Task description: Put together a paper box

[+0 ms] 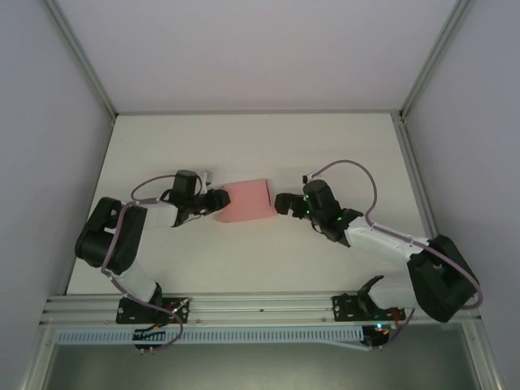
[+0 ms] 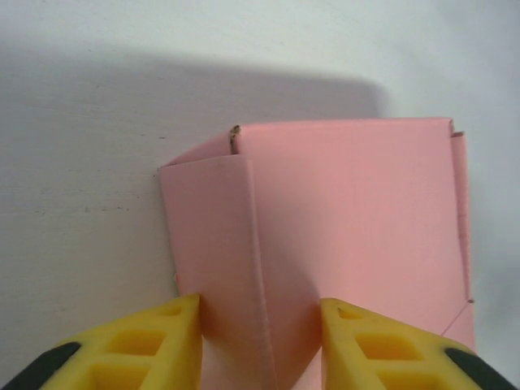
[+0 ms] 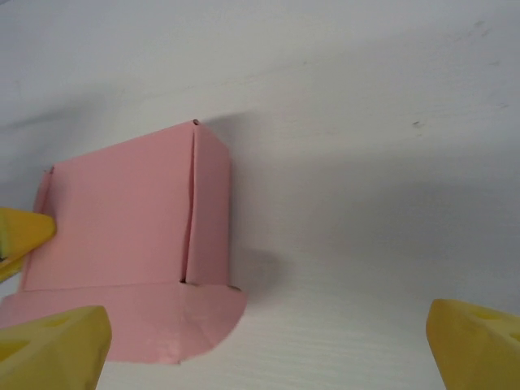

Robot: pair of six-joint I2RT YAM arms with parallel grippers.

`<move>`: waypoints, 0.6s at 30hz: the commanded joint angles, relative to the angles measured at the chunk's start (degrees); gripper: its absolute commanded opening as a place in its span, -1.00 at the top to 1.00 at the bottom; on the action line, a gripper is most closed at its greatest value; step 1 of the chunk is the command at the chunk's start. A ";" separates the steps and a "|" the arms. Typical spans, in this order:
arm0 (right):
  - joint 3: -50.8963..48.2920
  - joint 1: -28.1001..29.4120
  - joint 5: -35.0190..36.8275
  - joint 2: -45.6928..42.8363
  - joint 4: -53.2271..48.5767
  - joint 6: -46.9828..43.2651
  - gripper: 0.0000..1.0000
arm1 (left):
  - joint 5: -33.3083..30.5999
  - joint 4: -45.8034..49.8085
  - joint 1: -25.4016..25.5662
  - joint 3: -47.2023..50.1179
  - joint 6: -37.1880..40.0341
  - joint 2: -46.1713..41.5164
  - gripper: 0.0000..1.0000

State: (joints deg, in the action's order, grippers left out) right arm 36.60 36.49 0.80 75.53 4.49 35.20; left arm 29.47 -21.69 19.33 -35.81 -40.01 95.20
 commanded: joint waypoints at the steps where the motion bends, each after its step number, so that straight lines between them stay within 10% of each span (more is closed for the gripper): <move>1: 3.87 -2.24 -11.26 4.53 -0.89 3.24 -1.00 | 8.79 -10.22 -2.21 3.45 -1.35 1.32 0.48; 18: 13.78 -5.26 -37.17 26.29 15.56 12.72 -0.82 | 20.96 -47.26 -8.14 11.79 -18.71 13.29 0.69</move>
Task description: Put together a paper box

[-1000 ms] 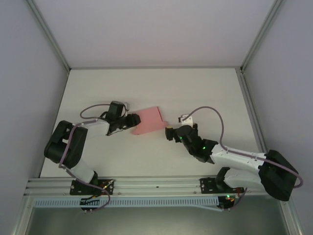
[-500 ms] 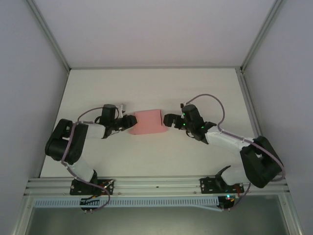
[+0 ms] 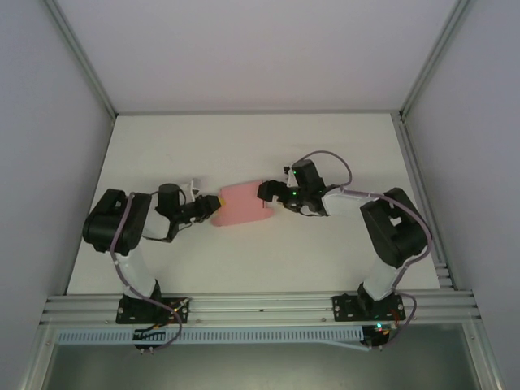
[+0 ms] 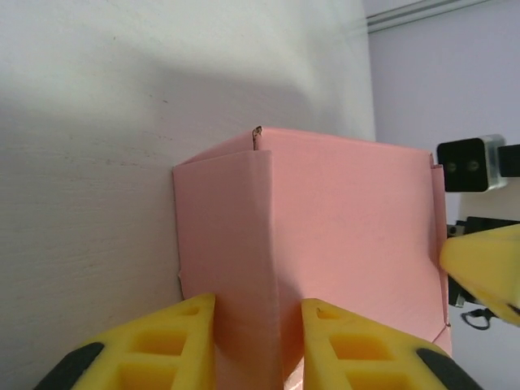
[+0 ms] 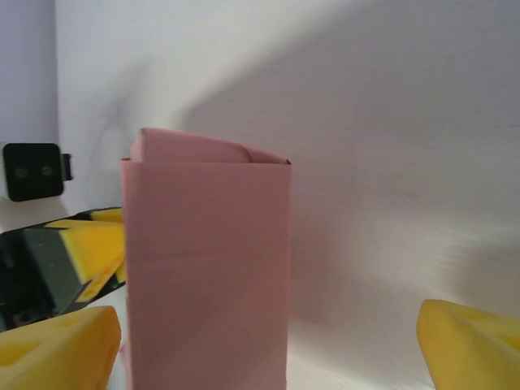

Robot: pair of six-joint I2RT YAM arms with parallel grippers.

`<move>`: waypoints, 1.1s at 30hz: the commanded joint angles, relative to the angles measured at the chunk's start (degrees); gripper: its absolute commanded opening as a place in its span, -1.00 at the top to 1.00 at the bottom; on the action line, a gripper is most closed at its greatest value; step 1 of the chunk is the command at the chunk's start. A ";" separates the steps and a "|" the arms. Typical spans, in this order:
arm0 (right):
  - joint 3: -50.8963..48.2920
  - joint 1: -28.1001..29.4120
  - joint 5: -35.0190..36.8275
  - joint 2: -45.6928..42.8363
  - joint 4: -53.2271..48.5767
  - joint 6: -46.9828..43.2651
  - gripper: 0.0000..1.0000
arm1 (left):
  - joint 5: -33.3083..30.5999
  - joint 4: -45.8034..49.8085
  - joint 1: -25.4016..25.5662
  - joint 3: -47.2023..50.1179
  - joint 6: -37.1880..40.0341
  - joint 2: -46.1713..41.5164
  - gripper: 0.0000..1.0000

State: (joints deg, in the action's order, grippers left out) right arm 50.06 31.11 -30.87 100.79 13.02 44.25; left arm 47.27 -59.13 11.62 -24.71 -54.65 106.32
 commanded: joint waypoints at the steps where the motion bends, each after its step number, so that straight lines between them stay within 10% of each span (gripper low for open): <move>1: 0.21 0.18 -6.19 1.52 7.98 4.32 -0.79 | 3.61 -12.26 -0.53 0.95 -5.21 3.03 0.69; 16: 0.21 0.36 -9.05 0.11 11.21 5.20 0.10 | 6.50 -25.74 -0.72 0.90 -11.64 6.67 0.50; 22: 0.31 0.04 -3.79 -5.20 1.88 1.13 0.14 | 3.46 -4.61 -0.72 -1.83 0.04 -3.67 -0.26; 24: 0.22 -0.36 -2.02 -7.38 -1.24 0.54 0.13 | 0.18 7.54 -0.54 -3.95 6.67 -8.27 -0.99; 29: 3.42 -2.99 1.58 -10.96 -14.01 4.81 0.14 | -22.87 41.11 5.96 -13.12 29.58 -22.95 -1.00; 33: 8.69 -6.67 -3.71 -8.88 -24.14 12.96 0.21 | -46.48 47.81 20.17 -16.73 47.22 -31.42 -1.00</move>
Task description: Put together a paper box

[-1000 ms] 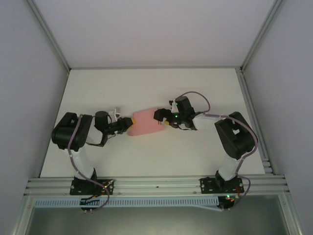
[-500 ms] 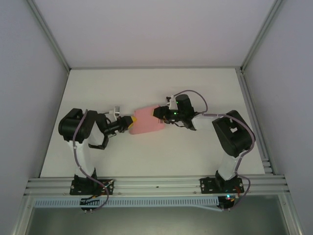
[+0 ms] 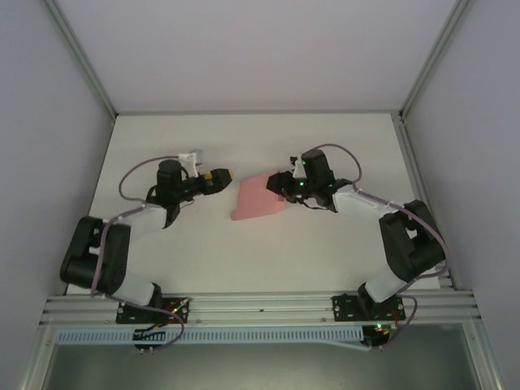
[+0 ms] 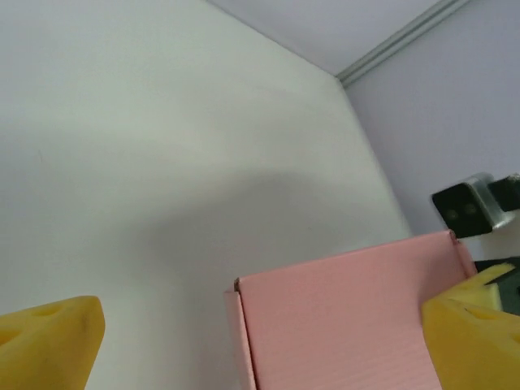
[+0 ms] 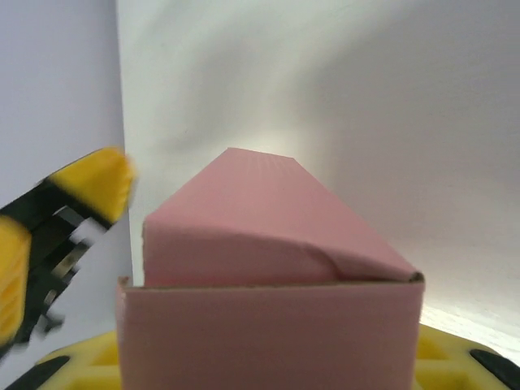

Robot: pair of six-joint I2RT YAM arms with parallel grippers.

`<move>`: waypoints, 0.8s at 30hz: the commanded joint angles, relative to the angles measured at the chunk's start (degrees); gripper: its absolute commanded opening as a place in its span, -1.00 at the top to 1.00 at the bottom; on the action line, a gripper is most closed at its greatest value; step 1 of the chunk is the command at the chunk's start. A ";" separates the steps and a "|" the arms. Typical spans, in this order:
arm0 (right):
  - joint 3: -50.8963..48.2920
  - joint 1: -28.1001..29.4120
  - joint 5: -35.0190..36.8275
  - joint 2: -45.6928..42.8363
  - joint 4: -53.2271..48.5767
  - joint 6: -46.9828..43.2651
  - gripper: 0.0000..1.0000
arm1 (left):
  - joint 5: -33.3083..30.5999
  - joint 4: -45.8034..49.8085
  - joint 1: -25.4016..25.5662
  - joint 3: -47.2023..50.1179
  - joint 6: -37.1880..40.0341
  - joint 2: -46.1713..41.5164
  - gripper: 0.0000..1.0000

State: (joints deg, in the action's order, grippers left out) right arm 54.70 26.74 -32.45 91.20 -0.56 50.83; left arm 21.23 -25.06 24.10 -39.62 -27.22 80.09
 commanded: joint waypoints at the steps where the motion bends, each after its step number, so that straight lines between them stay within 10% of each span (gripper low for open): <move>1: 5.38 -3.07 -4.27 1.65 -12.56 7.88 0.24 | -22.80 13.11 9.90 -1.70 23.72 -6.35 -1.00; 12: 10.81 -8.63 -23.40 9.61 -20.44 18.54 0.28 | -28.43 14.07 29.00 -1.63 49.91 -10.03 -0.99; 24: 13.43 -9.02 -28.41 8.91 -28.51 15.96 0.32 | -32.43 19.16 29.95 -4.83 53.23 -3.47 -0.99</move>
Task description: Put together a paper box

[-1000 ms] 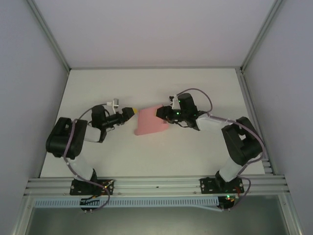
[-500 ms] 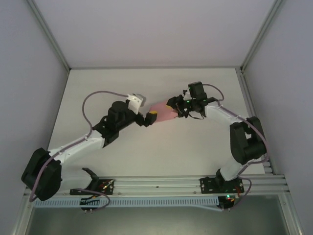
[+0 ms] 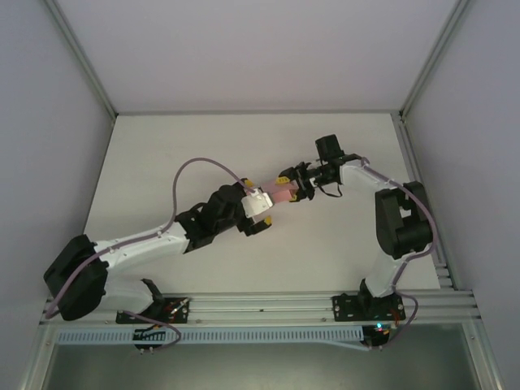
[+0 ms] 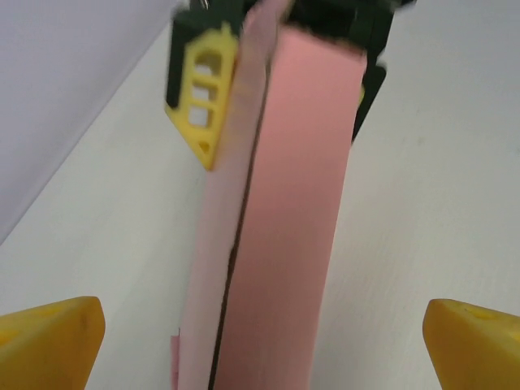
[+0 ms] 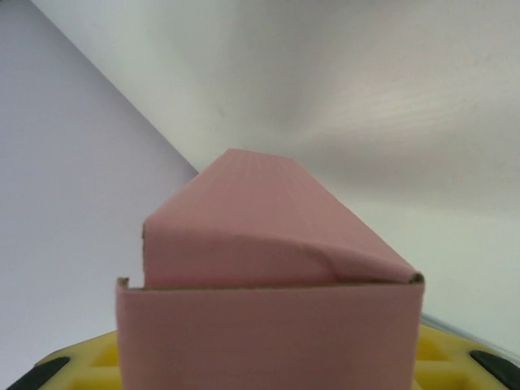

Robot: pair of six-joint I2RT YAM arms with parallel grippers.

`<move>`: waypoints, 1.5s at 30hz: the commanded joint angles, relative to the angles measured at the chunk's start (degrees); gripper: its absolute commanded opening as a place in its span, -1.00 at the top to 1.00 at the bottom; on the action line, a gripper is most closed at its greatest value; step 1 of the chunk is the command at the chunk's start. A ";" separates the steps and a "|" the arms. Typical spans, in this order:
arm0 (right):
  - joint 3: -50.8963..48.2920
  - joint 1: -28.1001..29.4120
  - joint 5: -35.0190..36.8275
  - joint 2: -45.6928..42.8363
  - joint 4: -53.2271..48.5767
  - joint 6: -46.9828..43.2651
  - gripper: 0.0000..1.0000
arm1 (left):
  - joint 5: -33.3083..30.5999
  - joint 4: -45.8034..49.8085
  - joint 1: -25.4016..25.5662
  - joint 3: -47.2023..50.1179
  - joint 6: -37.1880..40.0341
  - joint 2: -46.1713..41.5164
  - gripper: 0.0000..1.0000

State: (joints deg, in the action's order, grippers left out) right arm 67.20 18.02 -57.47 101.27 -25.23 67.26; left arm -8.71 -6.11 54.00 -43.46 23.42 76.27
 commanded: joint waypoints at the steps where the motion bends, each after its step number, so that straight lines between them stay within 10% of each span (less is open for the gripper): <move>1: 0.76 -0.26 -3.52 -1.80 -4.18 -0.54 0.30 | -3.12 -0.31 0.11 -1.14 2.69 0.54 -1.00; 7: 0.01 0.13 -3.98 -4.20 -6.59 -1.77 0.25 | -6.46 -0.61 0.01 -1.62 3.12 1.75 -0.86; 17: -1.17 0.56 -3.01 -6.15 -9.13 -5.71 0.14 | -3.75 -4.82 -0.11 0.19 3.87 -2.71 -0.01; 22: 0.83 0.43 -0.67 -6.92 -9.44 -8.81 -0.31 | -1.04 -2.85 -0.62 0.18 4.36 -4.23 0.21; 28: 1.05 -5.27 16.96 -15.13 -4.70 -17.44 -0.59 | 5.40 7.62 -2.28 -3.00 4.24 -3.86 0.29; 30: -0.21 -7.82 25.23 -20.83 -0.17 -24.87 -0.99 | 9.87 15.26 -3.46 -5.15 6.10 -3.17 0.24; 34: -9.28 -10.06 34.05 -32.73 13.58 -37.54 -1.00 | 18.63 27.93 -6.47 -8.65 12.83 -0.10 0.21; 38: -20.40 -10.20 22.18 -42.06 26.76 -51.77 -1.00 | 22.28 33.64 -11.75 -14.90 10.56 5.82 0.32; 45: -15.21 -2.98 16.72 -38.14 7.31 -68.15 -0.95 | 23.20 38.71 -14.40 -20.31 11.75 14.34 0.32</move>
State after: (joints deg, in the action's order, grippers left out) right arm 49.21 12.23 -38.70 60.73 -10.52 10.55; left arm 11.49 27.33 39.83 -61.47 33.50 88.58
